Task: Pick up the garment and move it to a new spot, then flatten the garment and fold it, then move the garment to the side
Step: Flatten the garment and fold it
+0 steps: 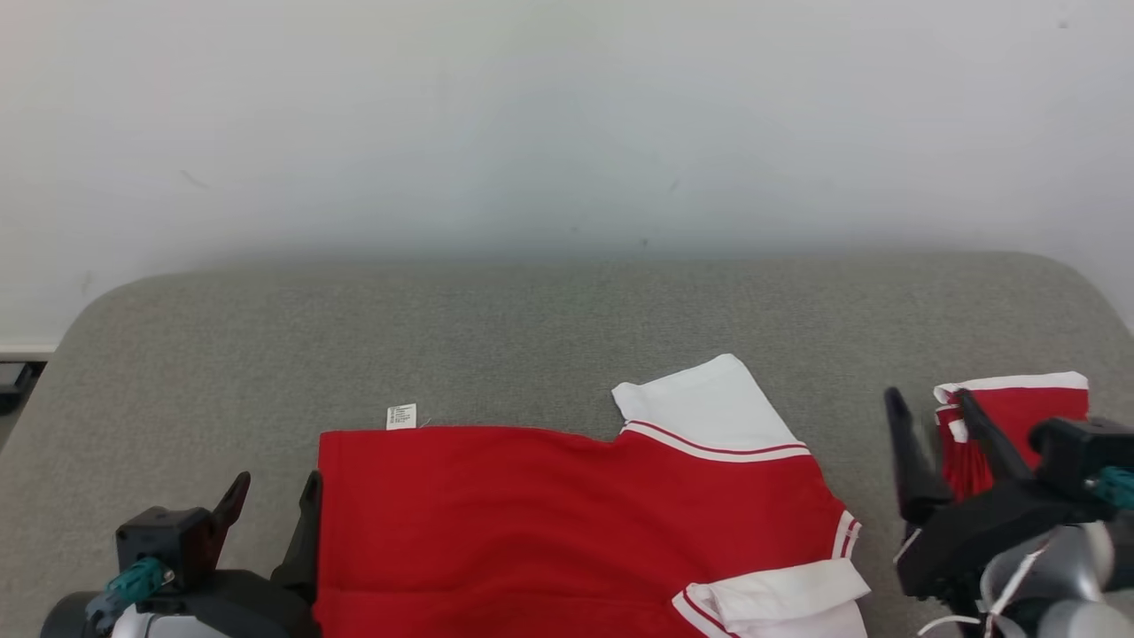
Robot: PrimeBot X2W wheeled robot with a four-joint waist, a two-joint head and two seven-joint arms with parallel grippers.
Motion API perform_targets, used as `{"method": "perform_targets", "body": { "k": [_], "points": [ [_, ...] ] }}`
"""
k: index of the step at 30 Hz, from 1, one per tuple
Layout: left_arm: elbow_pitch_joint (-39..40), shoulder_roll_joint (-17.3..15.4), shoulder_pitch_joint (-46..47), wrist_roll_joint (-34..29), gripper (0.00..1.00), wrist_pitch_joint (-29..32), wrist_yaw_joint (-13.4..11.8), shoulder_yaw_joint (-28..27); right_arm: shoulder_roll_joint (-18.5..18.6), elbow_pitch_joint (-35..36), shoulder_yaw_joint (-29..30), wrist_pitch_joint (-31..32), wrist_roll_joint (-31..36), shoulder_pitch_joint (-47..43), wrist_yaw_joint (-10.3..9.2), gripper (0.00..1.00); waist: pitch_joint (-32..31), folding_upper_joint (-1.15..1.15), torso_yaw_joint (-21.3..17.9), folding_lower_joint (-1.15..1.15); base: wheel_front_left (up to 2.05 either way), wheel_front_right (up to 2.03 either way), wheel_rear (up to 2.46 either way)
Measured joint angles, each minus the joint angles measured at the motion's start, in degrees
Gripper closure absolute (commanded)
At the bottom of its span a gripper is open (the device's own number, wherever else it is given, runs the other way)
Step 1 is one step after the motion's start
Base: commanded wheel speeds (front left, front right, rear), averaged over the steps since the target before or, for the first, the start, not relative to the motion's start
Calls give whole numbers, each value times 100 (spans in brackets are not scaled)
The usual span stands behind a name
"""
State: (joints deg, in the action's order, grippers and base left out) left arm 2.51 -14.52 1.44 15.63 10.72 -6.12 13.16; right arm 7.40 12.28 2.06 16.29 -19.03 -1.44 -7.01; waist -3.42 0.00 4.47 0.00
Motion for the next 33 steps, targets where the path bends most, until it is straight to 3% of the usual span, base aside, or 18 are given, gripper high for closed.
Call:
{"method": "perform_targets", "body": {
  "k": [4,17,33],
  "points": [
    [-140,52,0,-29,0,-147,-42,-58,9,-432,-316,-324,120,173,210,0,-65,0,-152,0,0,0,0],
    [-595,187,22,-142,0,-571,-42,-2,344,-1206,-257,-1140,253,63,598,0,-194,0,-402,0,0,0,0],
    [-751,203,-10,-133,0,-680,-42,12,296,-1501,-243,-1686,259,45,659,0,-140,0,-399,0,0,0,0]
  ]
}}
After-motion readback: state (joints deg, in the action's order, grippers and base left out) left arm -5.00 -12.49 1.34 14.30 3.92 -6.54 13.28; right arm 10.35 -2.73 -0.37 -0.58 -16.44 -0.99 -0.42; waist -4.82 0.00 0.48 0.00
